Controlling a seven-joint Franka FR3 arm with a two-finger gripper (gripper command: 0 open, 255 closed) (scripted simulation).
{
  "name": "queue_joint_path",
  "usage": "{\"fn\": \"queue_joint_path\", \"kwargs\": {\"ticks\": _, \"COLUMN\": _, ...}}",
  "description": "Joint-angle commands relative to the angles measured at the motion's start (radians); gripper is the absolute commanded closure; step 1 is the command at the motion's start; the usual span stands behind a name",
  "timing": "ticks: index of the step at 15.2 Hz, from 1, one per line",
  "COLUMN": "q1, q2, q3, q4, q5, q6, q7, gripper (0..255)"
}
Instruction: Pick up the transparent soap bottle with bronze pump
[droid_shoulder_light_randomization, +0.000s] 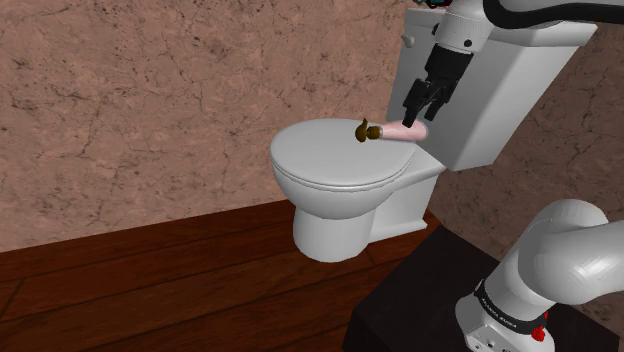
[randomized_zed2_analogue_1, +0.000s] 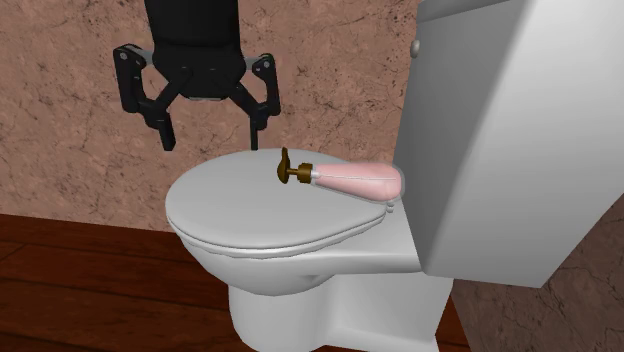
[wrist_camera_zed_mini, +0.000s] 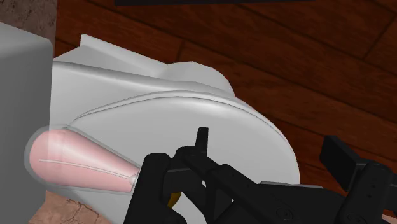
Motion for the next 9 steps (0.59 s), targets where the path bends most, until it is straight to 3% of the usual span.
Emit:
{"fn": "queue_joint_path", "kwargs": {"ticks": 1, "q1": 0.0, "q2": 0.0, "q3": 0.0, "q4": 0.0, "q5": 0.0, "q6": 0.0, "q7": 0.0, "gripper": 0}}
{"fn": "queue_joint_path", "kwargs": {"ticks": 9, "q1": 0.005, "q2": 0.296, "q3": -0.102, "q4": 0.15, "q5": -0.043, "q6": 0.101, "q7": -0.185, "gripper": 0}}
